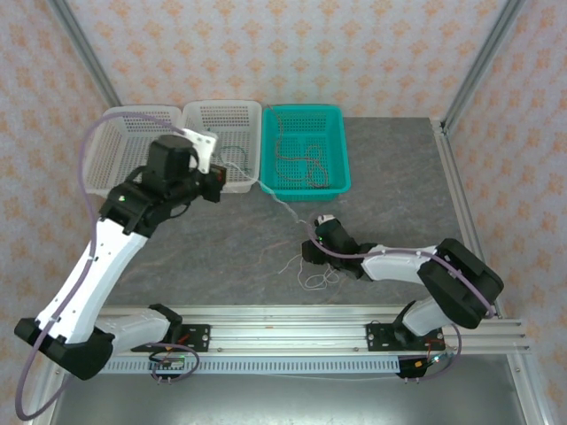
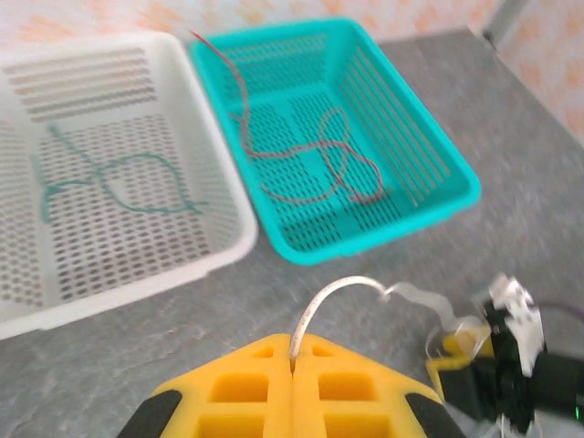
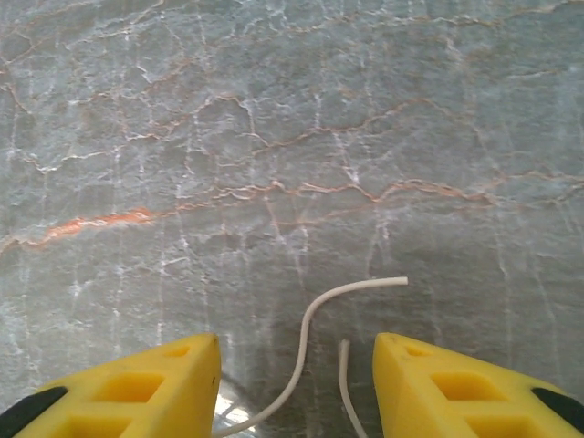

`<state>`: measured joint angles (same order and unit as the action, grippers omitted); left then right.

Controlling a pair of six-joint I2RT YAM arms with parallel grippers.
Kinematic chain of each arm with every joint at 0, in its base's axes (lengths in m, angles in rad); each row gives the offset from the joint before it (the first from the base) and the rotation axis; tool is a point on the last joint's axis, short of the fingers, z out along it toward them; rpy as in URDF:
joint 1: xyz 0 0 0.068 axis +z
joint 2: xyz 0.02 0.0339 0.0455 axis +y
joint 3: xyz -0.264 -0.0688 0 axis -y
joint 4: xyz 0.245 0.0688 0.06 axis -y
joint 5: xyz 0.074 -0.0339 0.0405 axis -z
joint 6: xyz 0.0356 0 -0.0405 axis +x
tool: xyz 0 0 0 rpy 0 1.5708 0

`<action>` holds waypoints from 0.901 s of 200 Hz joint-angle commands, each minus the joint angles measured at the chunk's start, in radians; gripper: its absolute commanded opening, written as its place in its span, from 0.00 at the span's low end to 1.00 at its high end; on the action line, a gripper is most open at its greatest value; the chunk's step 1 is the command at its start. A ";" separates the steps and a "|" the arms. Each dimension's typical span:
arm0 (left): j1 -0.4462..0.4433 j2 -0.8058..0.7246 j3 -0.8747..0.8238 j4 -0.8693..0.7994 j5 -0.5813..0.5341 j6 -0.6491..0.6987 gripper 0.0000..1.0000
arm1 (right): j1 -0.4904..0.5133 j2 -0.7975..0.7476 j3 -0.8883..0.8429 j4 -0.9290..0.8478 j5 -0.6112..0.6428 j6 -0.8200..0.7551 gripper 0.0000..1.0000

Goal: Untangle the cables

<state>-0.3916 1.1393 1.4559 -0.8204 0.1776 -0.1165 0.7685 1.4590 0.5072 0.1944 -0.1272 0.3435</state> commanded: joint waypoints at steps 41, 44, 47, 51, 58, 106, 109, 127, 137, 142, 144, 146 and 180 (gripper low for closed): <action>0.204 0.066 0.217 -0.094 -0.016 -0.167 0.00 | -0.037 -0.017 0.001 -0.008 0.003 0.019 0.50; 0.218 0.071 0.228 -0.097 -0.015 -0.170 0.00 | -0.037 -0.019 0.001 -0.010 0.004 0.021 0.50; 0.233 0.078 0.240 -0.099 -0.012 -0.173 0.00 | -0.038 -0.021 0.001 -0.012 0.004 0.025 0.50; 0.254 0.084 0.255 -0.099 -0.005 -0.178 0.00 | -0.038 -0.026 -0.002 -0.016 0.004 0.029 0.50; 0.292 0.096 0.276 -0.095 0.021 -0.189 0.00 | -0.038 -0.030 -0.008 -0.018 0.003 0.037 0.52; 0.469 0.236 0.484 -0.045 0.215 -0.237 0.00 | -0.047 -0.041 -0.032 -0.028 0.022 0.064 0.56; 0.471 0.249 0.500 -0.045 0.222 -0.239 0.00 | -0.047 -0.042 -0.032 -0.030 0.024 0.064 0.56; 0.482 0.310 0.586 -0.035 0.243 -0.259 0.00 | -0.048 -0.057 -0.029 -0.029 0.012 0.065 0.58; 0.491 0.338 0.632 -0.032 0.239 -0.268 0.00 | -0.048 -0.072 -0.029 -0.030 0.003 0.068 0.61; 0.499 0.351 0.655 -0.031 0.234 -0.271 0.00 | -0.048 -0.082 -0.027 -0.032 -0.002 0.068 0.62; 0.503 0.357 0.665 -0.031 0.233 -0.272 0.00 | -0.049 -0.087 -0.027 -0.033 -0.004 0.067 0.63; 0.507 0.363 0.676 -0.031 0.231 -0.274 0.00 | -0.049 -0.090 -0.026 -0.033 -0.006 0.067 0.64; 0.605 0.470 0.865 -0.014 0.220 -0.310 0.00 | -0.049 -0.205 -0.026 -0.082 -0.026 0.068 0.74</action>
<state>0.1505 1.5623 2.1921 -0.8692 0.3874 -0.3859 0.7254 1.3373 0.4854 0.1570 -0.1421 0.4103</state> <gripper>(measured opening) 0.046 0.711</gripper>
